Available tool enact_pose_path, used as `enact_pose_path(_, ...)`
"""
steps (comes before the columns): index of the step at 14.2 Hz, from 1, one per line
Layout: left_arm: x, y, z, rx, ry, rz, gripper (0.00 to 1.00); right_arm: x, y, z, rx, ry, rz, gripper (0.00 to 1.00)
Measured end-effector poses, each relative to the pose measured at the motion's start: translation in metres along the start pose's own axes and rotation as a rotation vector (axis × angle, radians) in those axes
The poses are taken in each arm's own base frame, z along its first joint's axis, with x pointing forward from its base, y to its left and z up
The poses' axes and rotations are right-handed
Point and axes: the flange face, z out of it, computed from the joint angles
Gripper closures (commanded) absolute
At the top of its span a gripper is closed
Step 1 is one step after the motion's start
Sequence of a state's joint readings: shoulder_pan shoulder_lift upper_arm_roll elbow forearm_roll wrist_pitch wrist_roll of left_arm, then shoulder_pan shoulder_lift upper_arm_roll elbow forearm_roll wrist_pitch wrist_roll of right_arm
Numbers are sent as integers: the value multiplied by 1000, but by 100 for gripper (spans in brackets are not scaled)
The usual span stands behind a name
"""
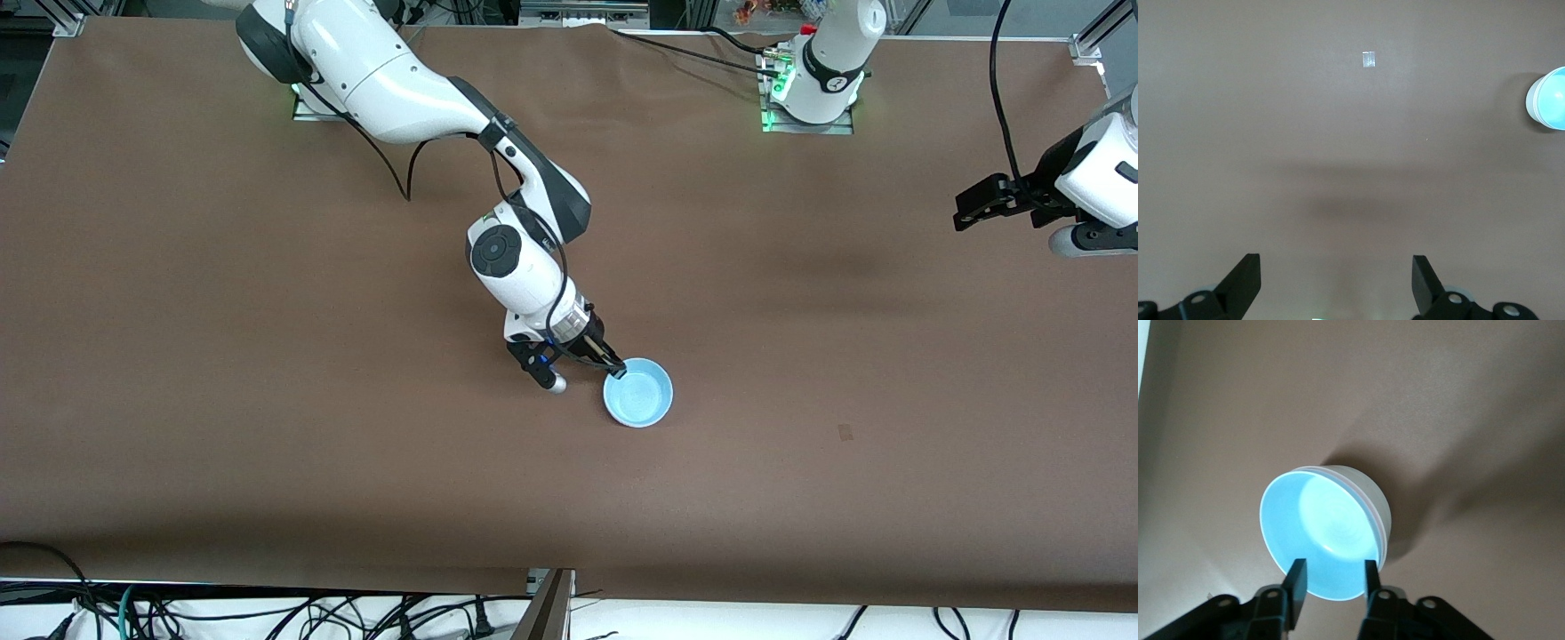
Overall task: Stack pink and blue bowls on white bowl
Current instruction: 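Open the right gripper and lift it off the blue bowl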
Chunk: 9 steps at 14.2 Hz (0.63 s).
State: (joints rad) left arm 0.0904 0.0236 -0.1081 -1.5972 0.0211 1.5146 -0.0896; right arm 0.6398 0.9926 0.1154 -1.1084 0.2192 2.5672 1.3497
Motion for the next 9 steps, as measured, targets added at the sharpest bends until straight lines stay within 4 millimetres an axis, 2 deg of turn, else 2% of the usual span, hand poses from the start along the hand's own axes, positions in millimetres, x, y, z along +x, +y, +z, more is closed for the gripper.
enact_pose_path(2, 0, 0, 0, 0, 0, 0, 0, 10, -6, -12, -24, 20, 7, 0)
enact_pose_path(4, 0, 0, 0, 0, 0, 0, 0, 22, -18, -42, -80, 47, -5, 0)
enact_pose_path(7, 0, 0, 0, 0, 0, 0, 0, 17, -43, -114, -152, 100, -73, 0)
enact_pose_path(9, 0, -1, 0, 0, 1, -2, 0, 14, -49, -161, -216, 100, -143, 0)
